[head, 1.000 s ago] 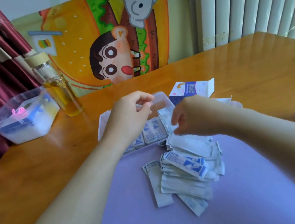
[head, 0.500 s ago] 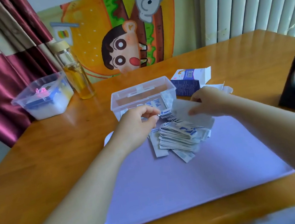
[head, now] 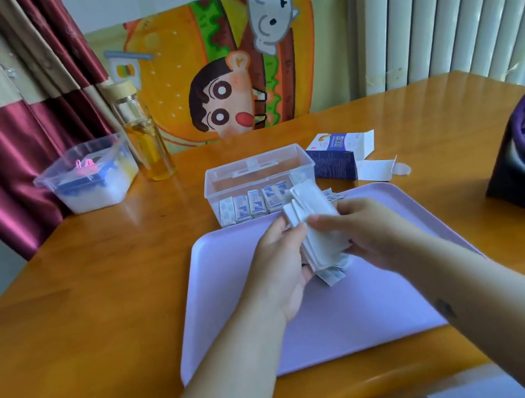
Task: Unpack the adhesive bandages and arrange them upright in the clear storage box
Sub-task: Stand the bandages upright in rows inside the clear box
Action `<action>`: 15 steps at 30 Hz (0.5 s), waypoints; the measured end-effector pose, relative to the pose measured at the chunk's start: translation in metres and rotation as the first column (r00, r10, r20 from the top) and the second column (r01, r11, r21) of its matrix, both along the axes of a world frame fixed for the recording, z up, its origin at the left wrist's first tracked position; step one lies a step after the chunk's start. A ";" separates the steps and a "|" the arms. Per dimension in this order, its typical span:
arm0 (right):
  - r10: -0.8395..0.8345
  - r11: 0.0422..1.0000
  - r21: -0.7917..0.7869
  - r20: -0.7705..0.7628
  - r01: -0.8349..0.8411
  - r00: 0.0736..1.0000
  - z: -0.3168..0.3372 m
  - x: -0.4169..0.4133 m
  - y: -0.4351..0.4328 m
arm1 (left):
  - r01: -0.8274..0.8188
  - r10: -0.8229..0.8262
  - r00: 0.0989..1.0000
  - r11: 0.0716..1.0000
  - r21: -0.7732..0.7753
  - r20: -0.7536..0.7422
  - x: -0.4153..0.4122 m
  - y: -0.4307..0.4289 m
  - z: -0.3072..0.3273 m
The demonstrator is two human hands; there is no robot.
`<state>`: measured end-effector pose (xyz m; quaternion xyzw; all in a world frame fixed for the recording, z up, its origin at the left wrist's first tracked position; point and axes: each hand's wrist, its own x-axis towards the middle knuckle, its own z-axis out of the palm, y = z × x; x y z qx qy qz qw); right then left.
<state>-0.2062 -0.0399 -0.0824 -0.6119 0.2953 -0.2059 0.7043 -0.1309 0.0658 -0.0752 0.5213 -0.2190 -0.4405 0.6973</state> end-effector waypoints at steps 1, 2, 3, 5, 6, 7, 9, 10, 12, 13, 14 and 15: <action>-0.046 0.994 -0.096 -0.040 0.042 0.998 -0.003 0.002 0.006 | -0.040 0.040 0.998 0.999 -0.003 -0.047 0.000 0.001 -0.003; -0.098 0.976 -0.203 -0.074 0.081 0.992 -0.006 0.004 0.010 | -0.072 0.072 0.993 0.997 0.004 -0.094 0.001 0.002 -0.007; -0.142 0.952 -0.284 -0.087 0.112 0.986 -0.009 0.006 0.015 | -0.092 0.093 0.985 0.996 0.015 -0.143 0.001 0.003 -0.009; -0.190 0.917 -0.367 -0.059 0.156 0.980 -0.014 0.009 0.023 | -0.088 0.090 0.973 0.996 0.018 -0.213 0.000 0.007 -0.012; -0.205 0.899 -0.401 -0.038 0.173 0.978 -0.016 0.011 0.028 | -0.068 0.065 0.969 0.998 -0.003 -0.239 -0.001 0.009 -0.013; -0.218 0.879 -0.440 -0.022 0.187 0.976 -0.017 0.012 0.033 | -0.040 0.030 0.965 0.999 -0.033 -0.261 -0.003 0.010 -0.013; -0.227 0.831 -0.524 -0.009 0.189 0.974 -0.022 0.013 0.042 | -0.005 -0.016 0.962 0.997 -0.076 -0.272 -0.006 0.012 -0.014; -0.217 0.799 -0.578 -0.015 0.169 0.976 -0.026 0.015 0.047 | -0.014 -0.005 0.966 0.997 -0.073 -0.259 -0.007 0.012 -0.016; -0.175 0.711 -0.696 -0.036 0.101 0.984 -0.030 0.017 0.054 | -0.077 0.064 0.962 0.996 -0.041 -0.265 -0.005 0.012 -0.021; -0.140 0.671 -0.739 -0.053 0.055 0.989 -0.030 0.017 0.056 | -0.104 0.090 0.952 0.994 -0.033 -0.293 -0.003 0.013 -0.024; -0.086 0.646 -0.763 -0.081 -0.006 0.993 -0.030 0.016 0.056 | -0.123 0.109 0.939 0.992 -0.023 -0.327 -0.001 0.014 -0.026; -0.008 0.643 -0.761 -0.117 -0.085 0.993 -0.027 0.014 0.055 | -0.136 0.123 0.926 0.991 -0.011 -0.358 0.002 0.017 -0.027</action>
